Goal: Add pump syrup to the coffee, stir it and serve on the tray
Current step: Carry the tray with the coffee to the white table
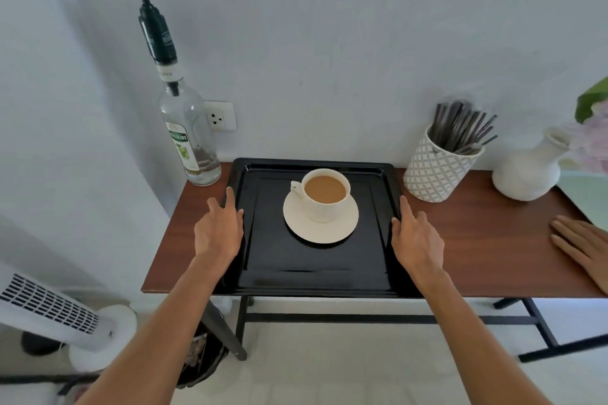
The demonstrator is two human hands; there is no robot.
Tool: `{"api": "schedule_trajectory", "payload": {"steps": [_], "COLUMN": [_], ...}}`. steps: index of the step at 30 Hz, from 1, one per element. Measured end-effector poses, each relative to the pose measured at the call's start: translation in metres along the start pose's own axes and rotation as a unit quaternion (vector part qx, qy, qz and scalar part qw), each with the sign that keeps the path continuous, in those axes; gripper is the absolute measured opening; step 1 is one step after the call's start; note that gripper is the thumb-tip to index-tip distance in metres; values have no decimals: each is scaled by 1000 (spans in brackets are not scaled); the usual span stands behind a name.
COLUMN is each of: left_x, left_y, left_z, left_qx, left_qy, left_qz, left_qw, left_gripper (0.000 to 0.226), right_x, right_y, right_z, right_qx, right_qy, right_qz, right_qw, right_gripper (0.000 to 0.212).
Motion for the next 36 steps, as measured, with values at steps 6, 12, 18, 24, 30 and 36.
{"api": "schedule_trajectory", "payload": {"steps": [6,12,18,24,30,36], "left_x": [-1,0,-1,-6,-10,-17], "left_y": [-1,-6,-11,-15,-19,-27], "left_z": [2,1,0,-3,-10,-21], "left_qx": [-29,-70,-100,-103,-137,-165], "left_qy": [23,39,54,71,67,65], "left_qz": [-19,-33,-44,-55,-60,-55], "left_qw": [999,996,992,991,986,983], "left_gripper": [53,54,56,58,54,47], "right_x": [8,12,11,6,0,-13], "right_y": [-1,3,4,6,6,3], "right_z": [1,3,1,-6,-17,-29], "right_qx": [-12,39,63,68,69,70], "right_qy": [3,-5,-4,4,16,34], "right_qz": [-18,13,25,23,15,25], "right_qw": [1000,999,998,997,997,997], "right_gripper": [52,54,53,53,52,53]}}
Point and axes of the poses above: each hand's wrist, its own x-axis towards the middle knuckle, its own z-axis out of the palm, y = z × x, the point moved 7 cm from there along x, towards the middle knuckle, and after that the axes turned 12 degrees about y, right-handed, at the moved point
